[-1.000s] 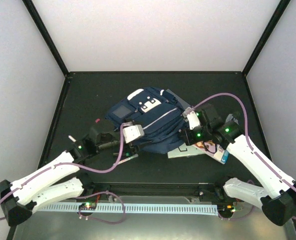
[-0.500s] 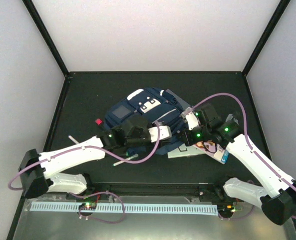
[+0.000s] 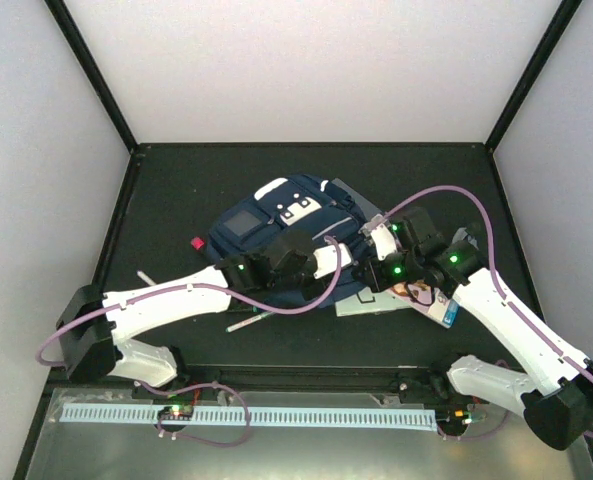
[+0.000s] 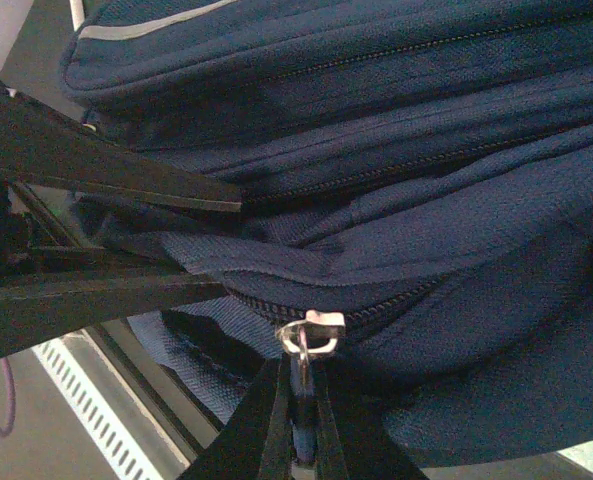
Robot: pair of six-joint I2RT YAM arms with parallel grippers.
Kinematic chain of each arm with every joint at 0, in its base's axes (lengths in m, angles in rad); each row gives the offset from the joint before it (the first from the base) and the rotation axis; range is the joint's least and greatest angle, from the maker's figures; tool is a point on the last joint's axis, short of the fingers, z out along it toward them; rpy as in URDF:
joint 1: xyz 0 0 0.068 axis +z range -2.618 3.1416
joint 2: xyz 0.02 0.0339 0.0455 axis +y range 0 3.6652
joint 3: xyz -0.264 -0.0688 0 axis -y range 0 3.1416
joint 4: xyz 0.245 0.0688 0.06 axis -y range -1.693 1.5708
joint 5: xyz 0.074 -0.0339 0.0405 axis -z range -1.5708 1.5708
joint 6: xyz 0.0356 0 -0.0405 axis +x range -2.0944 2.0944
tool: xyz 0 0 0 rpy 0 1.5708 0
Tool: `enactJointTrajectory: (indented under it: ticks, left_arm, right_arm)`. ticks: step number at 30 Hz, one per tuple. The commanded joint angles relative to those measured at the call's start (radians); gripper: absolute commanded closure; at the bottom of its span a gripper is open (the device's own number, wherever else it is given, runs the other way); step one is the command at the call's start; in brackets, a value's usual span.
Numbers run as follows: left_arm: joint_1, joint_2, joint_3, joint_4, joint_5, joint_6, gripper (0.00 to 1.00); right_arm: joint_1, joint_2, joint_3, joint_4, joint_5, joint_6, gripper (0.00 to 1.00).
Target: Pack the student bag
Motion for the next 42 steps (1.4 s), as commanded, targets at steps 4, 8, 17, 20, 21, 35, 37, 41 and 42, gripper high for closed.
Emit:
enactJointTrajectory:
  ticks: [4,8,17,20,21,35,37,41,42]
  left_arm:
    - [0.008,0.014,0.039,-0.064,-0.245,-0.033,0.93]
    - [0.008,-0.023,0.036,-0.09,-0.29,-0.014,0.98]
    - [0.008,-0.222,-0.025,-0.174,-0.275,0.109,0.99]
    - [0.009,-0.322,-0.102,-0.155,-0.187,0.17,0.99]
    - [0.009,-0.361,-0.134,-0.142,-0.152,0.19,0.98]
    - [0.082,-0.635,-0.304,-0.059,-0.152,0.213,0.98]
    - [0.11,-0.646,-0.3,-0.073,-0.148,0.221,0.99]
    - [0.165,-0.742,-0.33,0.008,0.01,0.222,0.98]
    - [0.18,-0.764,-0.337,0.032,0.061,0.215,0.99]
  right_arm:
    - [-0.001,-0.013,0.02,0.028,-0.042,-0.024,0.98]
    - [0.0,0.001,0.025,0.002,0.014,-0.028,0.98]
    - [-0.002,0.024,0.074,-0.098,0.25,-0.046,0.98]
    - [-0.002,0.036,0.076,-0.104,0.293,-0.037,0.98]
    - [-0.003,0.045,0.075,-0.104,0.297,-0.035,0.98]
    - [-0.002,0.155,0.12,-0.043,0.333,-0.011,0.98]
    - [-0.003,0.154,0.113,-0.031,0.32,-0.006,0.98]
    - [-0.002,0.177,0.083,0.025,0.282,0.018,0.98]
    - [-0.002,0.18,0.073,0.049,0.274,0.018,0.98]
